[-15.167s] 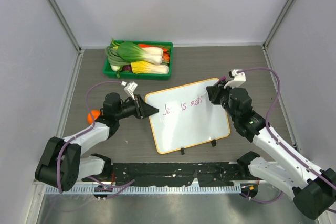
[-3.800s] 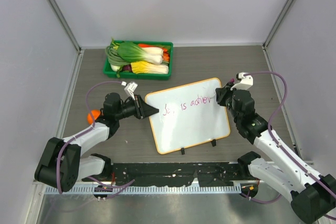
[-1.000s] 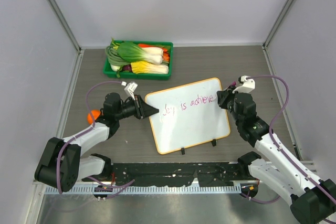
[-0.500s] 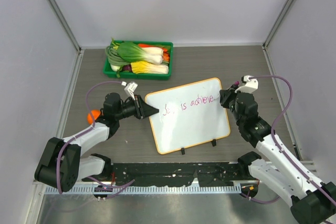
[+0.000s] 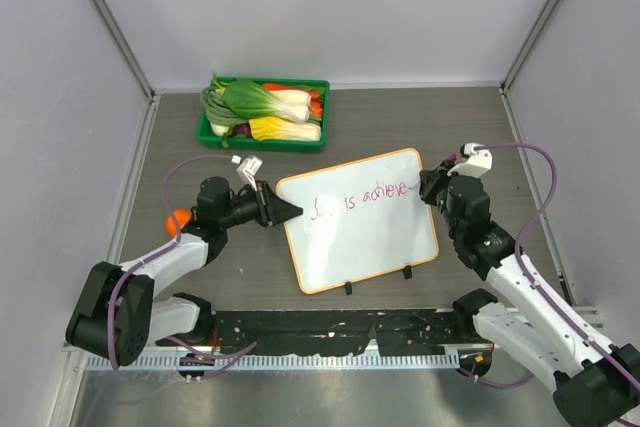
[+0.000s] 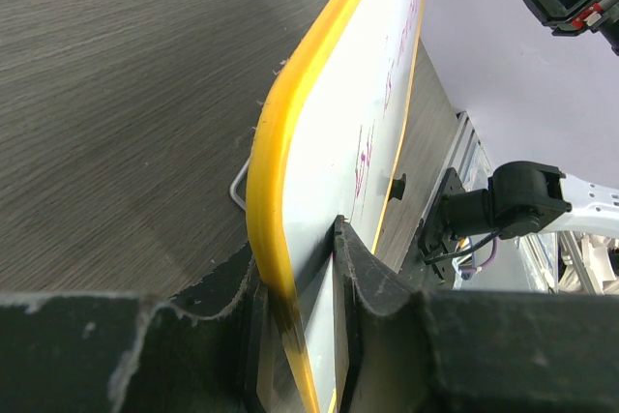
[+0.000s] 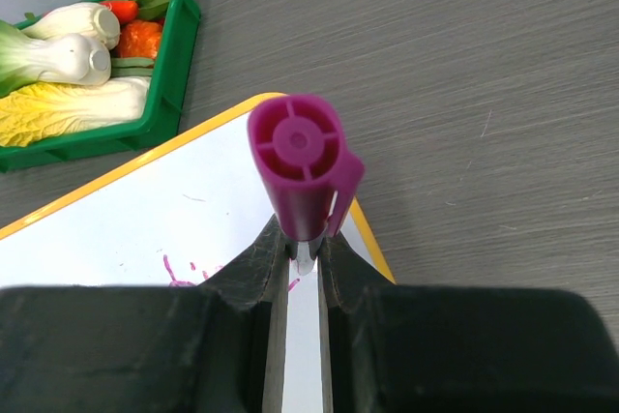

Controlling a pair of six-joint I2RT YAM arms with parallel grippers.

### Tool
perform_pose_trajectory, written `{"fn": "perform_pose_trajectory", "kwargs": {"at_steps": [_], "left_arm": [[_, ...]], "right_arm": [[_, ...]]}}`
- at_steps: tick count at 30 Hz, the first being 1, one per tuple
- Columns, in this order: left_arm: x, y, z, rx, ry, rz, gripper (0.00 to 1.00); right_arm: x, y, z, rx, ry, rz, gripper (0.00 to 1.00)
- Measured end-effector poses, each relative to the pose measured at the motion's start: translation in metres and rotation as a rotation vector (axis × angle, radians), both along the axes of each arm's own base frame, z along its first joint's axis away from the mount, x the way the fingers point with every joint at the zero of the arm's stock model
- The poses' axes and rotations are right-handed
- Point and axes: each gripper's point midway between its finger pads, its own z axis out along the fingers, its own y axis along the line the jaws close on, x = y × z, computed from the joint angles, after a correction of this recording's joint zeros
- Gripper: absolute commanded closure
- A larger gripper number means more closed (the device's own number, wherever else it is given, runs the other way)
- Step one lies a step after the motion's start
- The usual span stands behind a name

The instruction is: Write a sentence on the whiteboard

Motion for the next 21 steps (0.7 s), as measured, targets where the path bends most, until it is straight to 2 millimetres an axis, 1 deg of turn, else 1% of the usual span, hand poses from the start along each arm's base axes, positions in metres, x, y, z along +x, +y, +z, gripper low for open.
{"fn": "perform_pose_trajectory", "kwargs": {"at_steps": [3,9,16,21], "left_arm": [[0.0,0.0,0.0,0.0,0.0,0.0,1.0],[0.0,0.0,0.0,0.0,0.0,0.0,1.0],[0.0,0.0,0.0,0.0,0.001,0.0,1.0],[0.0,0.0,0.0,0.0,0.001,0.0,1.0]], "right_arm": [[0.001,0.0,-0.002,-0.003,0.007,0.0,0.99],[0.006,0.001,0.002,0.004,-0.015,-0.01,0.99],[0.01,0.0,0.0,-0.001,-0.012,-0.023,0.99],[0.011,-0.005,-0.001,-0.006,-0.011,-0.044,0.99]]}}
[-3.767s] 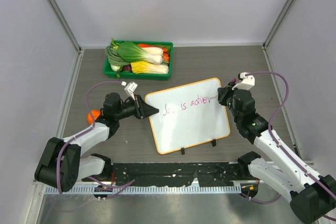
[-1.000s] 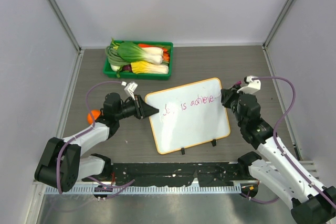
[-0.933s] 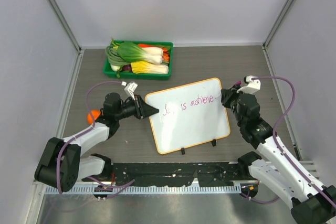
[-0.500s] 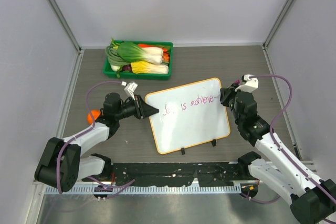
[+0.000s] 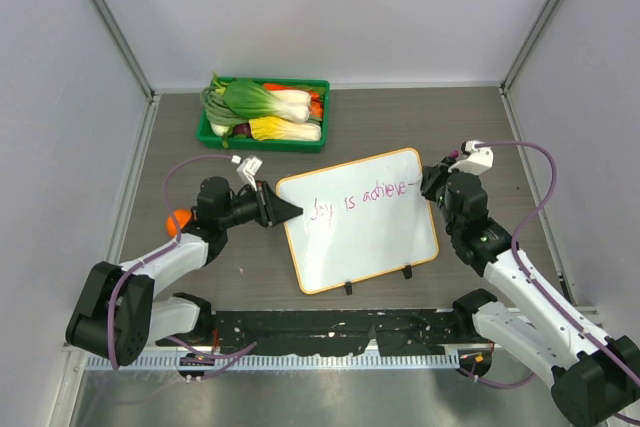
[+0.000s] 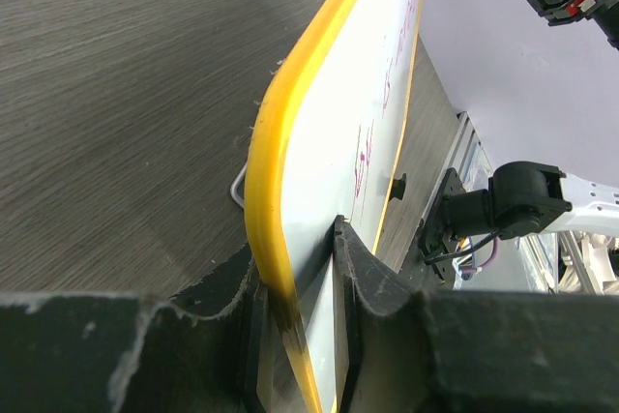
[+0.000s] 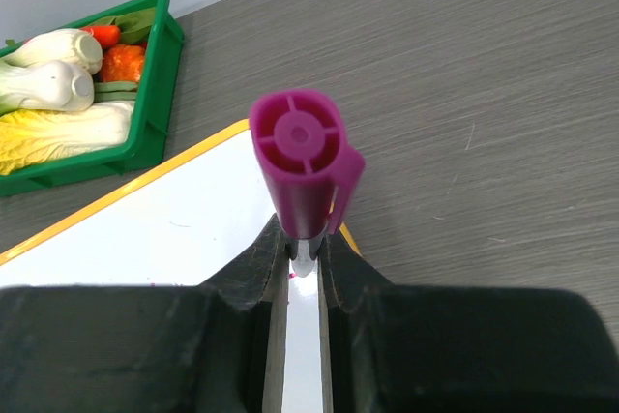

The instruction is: Write a sentence on the whiteboard

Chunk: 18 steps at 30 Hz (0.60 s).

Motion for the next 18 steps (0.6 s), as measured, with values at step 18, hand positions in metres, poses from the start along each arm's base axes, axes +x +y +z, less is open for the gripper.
{"fn": "perform_pose_trajectory", "kwargs": {"at_steps": [18], "left_arm": [[0.0,0.0,0.0,0.0,-0.001,0.0,1.0]], "right_arm": [[-0.009,-0.01,0.005,-0.001,0.005,-0.015,0.99]]}}
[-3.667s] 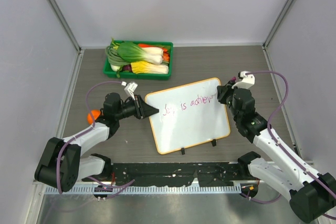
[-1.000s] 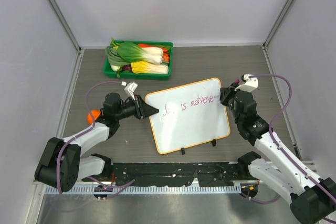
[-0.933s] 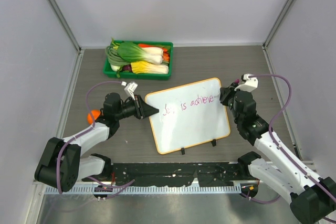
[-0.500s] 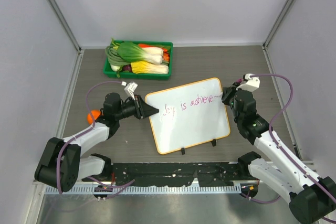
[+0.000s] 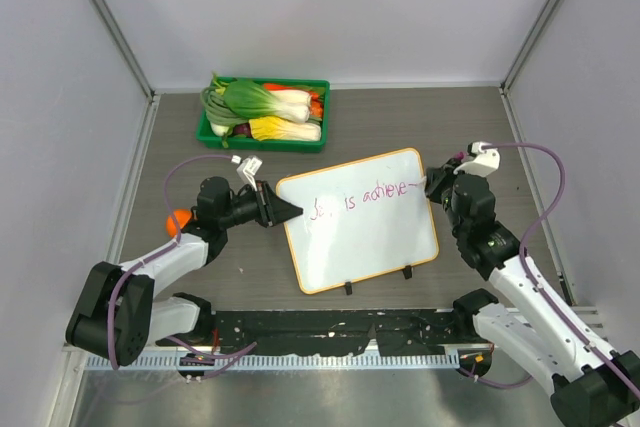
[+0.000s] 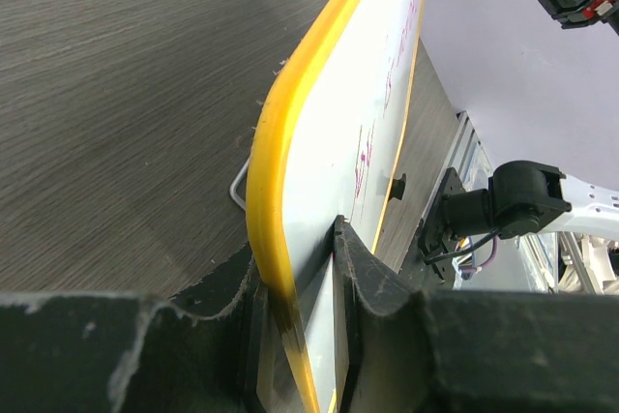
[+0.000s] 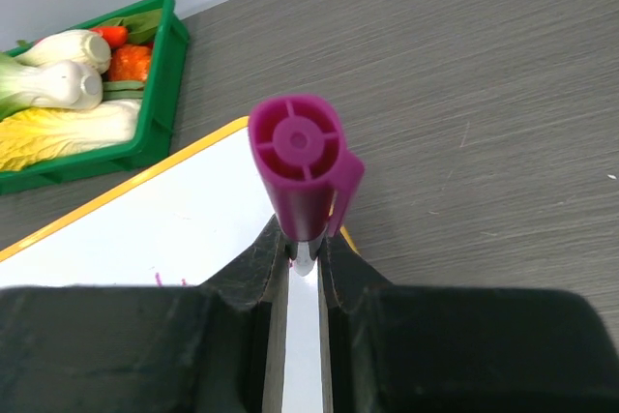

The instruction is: Write a sentence on the whiteboard

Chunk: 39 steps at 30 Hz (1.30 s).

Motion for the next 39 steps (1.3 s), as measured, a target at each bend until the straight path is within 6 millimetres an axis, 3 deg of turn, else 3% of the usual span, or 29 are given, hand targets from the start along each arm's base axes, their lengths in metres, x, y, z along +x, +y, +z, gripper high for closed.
{"fn": "perform_pose_trajectory", "kwargs": {"at_steps": [7,17,32,39], "left_arm": [[-0.001,0.0,0.001,0.0,-0.005,0.0,1.0],[-0.001,0.0,0.001,0.0,-0.005,0.0,1.0],[0.0,0.0,0.001,0.0,-0.005,0.0,1.0],[0.0,0.0,0.001,0.0,-0.005,0.0,1.0]], "right_arm": [[-0.006,0.027,0.016,0.05,-0.035,0.154,0.99],[-0.017,0.06,0.02,0.093,-0.06,0.329,0.99],[-0.063,0.134,-0.007,0.068,-0.078,0.657,0.99],[-0.068,0.142,-0.012,0.069,-0.081,0.682,0.99]]}}
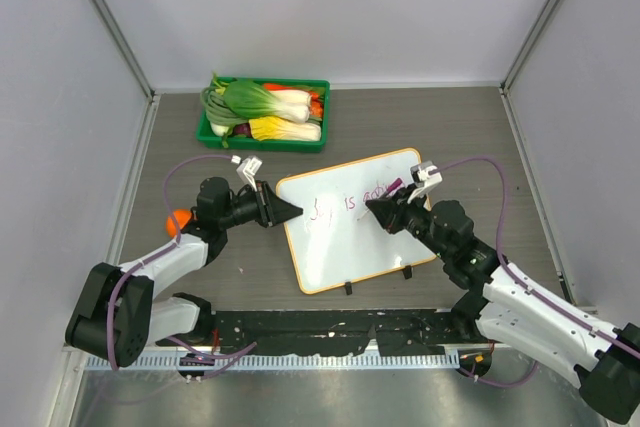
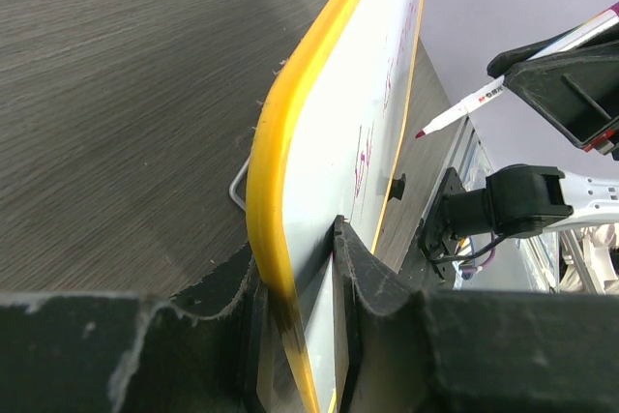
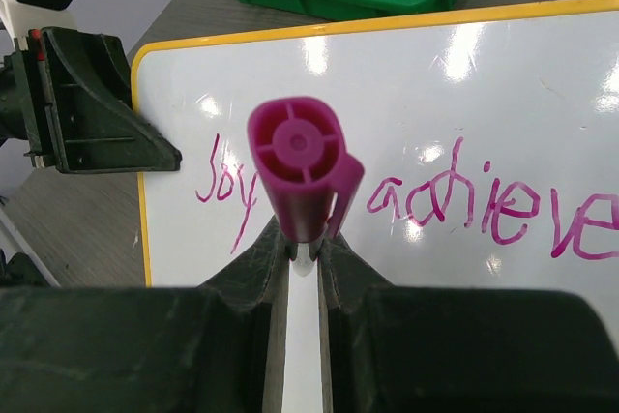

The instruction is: Write a sentence on the whiteboard

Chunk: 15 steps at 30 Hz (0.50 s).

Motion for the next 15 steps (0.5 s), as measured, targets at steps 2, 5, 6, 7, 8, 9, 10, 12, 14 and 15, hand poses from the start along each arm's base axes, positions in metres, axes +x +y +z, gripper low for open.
{"fn": "perform_pose_trajectory", "kwargs": {"at_steps": [2,5,6,7,8,9,10,12,14,15], "left_arm": [[0.0,0.0,0.0,0.0,0.0,0.0,1.0],[0.0,0.0,0.0,0.0,0.0,0.0,1.0],[0.0,0.0,0.0,0.0,0.0,0.0,1.0],[0.0,0.0,0.0,0.0,0.0,0.0,1.0],[0.0,0.0,0.0,0.0,0.0,0.0,1.0],[0.0,0.0,0.0,0.0,0.0,-0.001,1.0],[0.0,0.0,0.0,0.0,0.0,0.0,1.0],[0.0,0.0,0.0,0.0,0.0,0.0,1.0],[0.0,0.0,0.0,0.0,0.0,0.0,1.0],[0.0,0.0,0.0,0.0,0.0,0.0,1.0]], "right_arm": [[0.001,0.001,-0.002,-0.003,0.003,-0.002,0.99],[0.002,0.0,-0.005,-0.008,0.007,-0.007,0.99],[0.002,0.0,-0.006,-0.01,0.009,-0.008,0.99],[0.002,0.0,-0.008,-0.012,0.011,-0.009,0.99],[0.002,0.0,-0.009,-0.014,0.013,-0.009,0.99],[0.001,0.0,-0.011,-0.016,0.015,-0.009,0.99],[0.001,0.0,-0.011,-0.016,0.015,-0.008,0.99],[0.001,0.0,-0.012,-0.018,0.017,-0.007,0.99],[0.0,0.0,-0.015,-0.02,0.019,-0.006,0.99],[0.0,0.0,-0.018,-0.024,0.024,-0.007,0.99]]}}
